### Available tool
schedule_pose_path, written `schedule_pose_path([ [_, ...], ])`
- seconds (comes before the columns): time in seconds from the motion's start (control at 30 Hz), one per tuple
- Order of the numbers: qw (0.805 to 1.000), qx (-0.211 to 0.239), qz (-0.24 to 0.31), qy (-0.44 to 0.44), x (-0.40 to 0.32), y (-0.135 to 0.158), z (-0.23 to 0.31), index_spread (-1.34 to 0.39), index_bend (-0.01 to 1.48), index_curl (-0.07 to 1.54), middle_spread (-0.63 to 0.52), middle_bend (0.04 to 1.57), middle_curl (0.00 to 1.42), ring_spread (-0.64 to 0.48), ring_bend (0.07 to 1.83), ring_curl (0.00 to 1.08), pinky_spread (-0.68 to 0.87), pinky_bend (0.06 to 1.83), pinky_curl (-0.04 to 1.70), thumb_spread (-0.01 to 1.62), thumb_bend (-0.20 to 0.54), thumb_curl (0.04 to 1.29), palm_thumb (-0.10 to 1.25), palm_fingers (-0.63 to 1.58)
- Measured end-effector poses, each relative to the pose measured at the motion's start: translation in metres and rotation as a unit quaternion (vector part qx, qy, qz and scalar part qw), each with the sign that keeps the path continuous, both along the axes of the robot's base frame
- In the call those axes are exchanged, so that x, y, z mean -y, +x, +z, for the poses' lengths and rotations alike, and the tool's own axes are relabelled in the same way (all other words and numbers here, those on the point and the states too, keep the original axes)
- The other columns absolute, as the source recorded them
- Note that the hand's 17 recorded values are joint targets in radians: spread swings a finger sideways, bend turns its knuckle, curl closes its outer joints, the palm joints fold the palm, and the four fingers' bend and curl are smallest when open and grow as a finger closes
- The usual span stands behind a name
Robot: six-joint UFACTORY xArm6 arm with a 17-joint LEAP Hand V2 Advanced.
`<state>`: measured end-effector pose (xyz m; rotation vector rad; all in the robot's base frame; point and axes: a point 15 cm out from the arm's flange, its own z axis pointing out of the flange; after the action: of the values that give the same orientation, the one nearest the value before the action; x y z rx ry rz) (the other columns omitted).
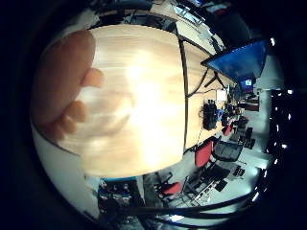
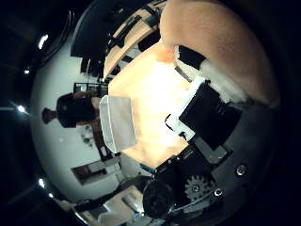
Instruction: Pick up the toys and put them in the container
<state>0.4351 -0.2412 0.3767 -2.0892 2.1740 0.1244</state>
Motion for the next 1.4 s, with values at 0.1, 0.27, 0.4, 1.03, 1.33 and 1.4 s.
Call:
schedule_pose_path([
  [0.1, 1.000, 0.010, 0.014, -0.005, -0.017, 0.003, 0.014, -0.61, 0.24, 0.75, -0.37, 0.95, 0.65, -0.31, 1.28, 0.49, -0.43, 1.23, 0.51, 1.08, -0.012, 0.31, 1.05, 1.20],
  [0.27, 0.999, 0.015, 0.041, 0.006, -0.055, 0.002, 0.028, -0.61, 0.23, 0.77, -0.37, 0.95, 0.65, -0.31, 1.28, 0.49, -0.42, 1.23, 0.51, 1.08, -0.013, 0.31, 1.06, 1.20],
  [0.4, 0.998, 0.018, 0.057, 0.009, -0.081, 0.002, 0.034, -0.62, 0.22, 0.79, -0.37, 0.95, 0.65, -0.32, 1.28, 0.49, -0.42, 1.22, 0.51, 1.07, -0.014, 0.31, 1.06, 1.20],
  [1.03, 0.991, 0.018, 0.129, 0.009, -0.205, 0.001, 0.047, -0.63, 0.18, 0.83, -0.37, 0.95, 0.64, -0.32, 1.28, 0.49, -0.43, 1.22, 0.52, 1.07, -0.014, 0.32, 1.06, 1.19],
  [1.33, 0.986, 0.024, 0.163, 0.009, -0.263, -0.003, 0.053, -0.63, 0.19, 0.83, -0.37, 0.95, 0.64, -0.31, 1.28, 0.49, -0.43, 1.22, 0.53, 1.07, -0.014, 0.31, 1.05, 1.19],
  [1.4, 0.985, 0.021, 0.171, 0.010, -0.280, -0.004, 0.053, -0.63, 0.19, 0.83, -0.37, 0.95, 0.64, -0.31, 1.28, 0.49, -0.43, 1.22, 0.53, 1.07, -0.014, 0.31, 1.05, 1.19],
])
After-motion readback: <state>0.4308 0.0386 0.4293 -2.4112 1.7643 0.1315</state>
